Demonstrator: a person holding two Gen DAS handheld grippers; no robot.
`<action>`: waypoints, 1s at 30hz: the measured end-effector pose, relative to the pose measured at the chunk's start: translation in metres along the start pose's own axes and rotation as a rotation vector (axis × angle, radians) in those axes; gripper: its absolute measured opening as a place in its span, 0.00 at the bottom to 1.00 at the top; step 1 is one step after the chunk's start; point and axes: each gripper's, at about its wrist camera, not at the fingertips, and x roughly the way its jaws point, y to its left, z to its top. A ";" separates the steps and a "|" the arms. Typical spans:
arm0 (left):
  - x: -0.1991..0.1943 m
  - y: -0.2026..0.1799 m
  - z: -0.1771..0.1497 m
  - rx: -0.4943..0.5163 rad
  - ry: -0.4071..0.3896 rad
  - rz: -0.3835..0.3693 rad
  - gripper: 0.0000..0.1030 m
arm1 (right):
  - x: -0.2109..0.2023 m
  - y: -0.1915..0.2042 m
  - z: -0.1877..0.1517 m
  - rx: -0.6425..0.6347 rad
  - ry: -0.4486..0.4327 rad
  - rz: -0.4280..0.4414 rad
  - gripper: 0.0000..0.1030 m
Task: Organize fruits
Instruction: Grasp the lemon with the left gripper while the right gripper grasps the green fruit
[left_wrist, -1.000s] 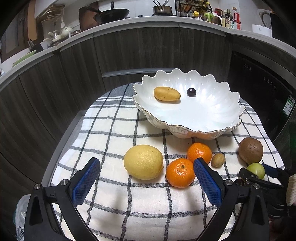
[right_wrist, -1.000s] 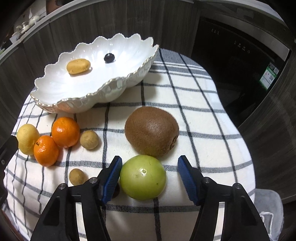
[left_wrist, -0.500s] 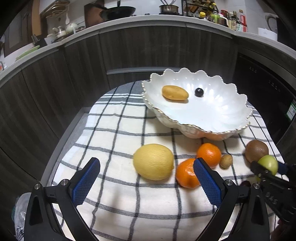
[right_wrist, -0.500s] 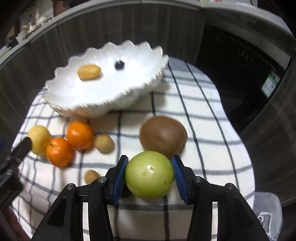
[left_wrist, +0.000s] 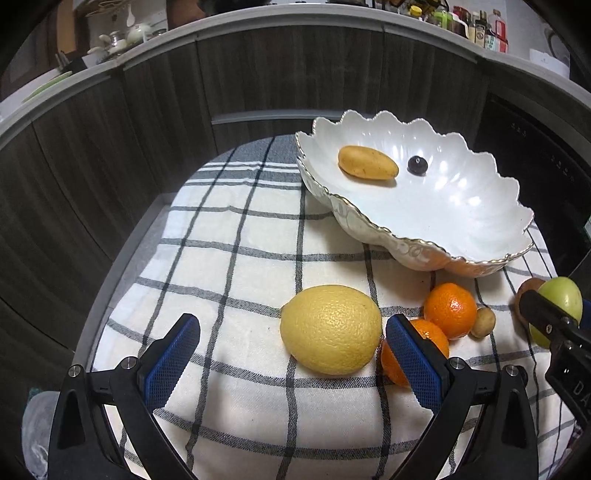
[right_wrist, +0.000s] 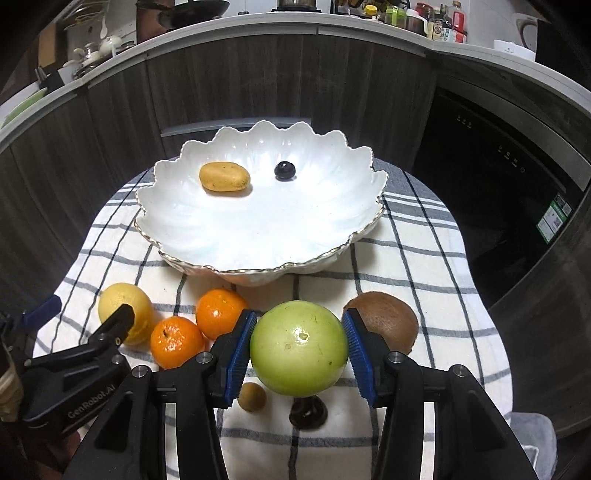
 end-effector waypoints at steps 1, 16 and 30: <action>0.002 -0.001 0.000 0.006 0.008 -0.005 0.99 | 0.001 0.000 0.001 0.003 0.002 0.000 0.48; 0.028 -0.005 0.002 0.047 0.076 -0.075 0.84 | 0.014 0.005 0.001 -0.003 0.031 -0.004 0.48; 0.013 -0.007 0.003 0.038 0.076 -0.120 0.61 | 0.005 0.005 0.006 0.005 0.016 -0.002 0.48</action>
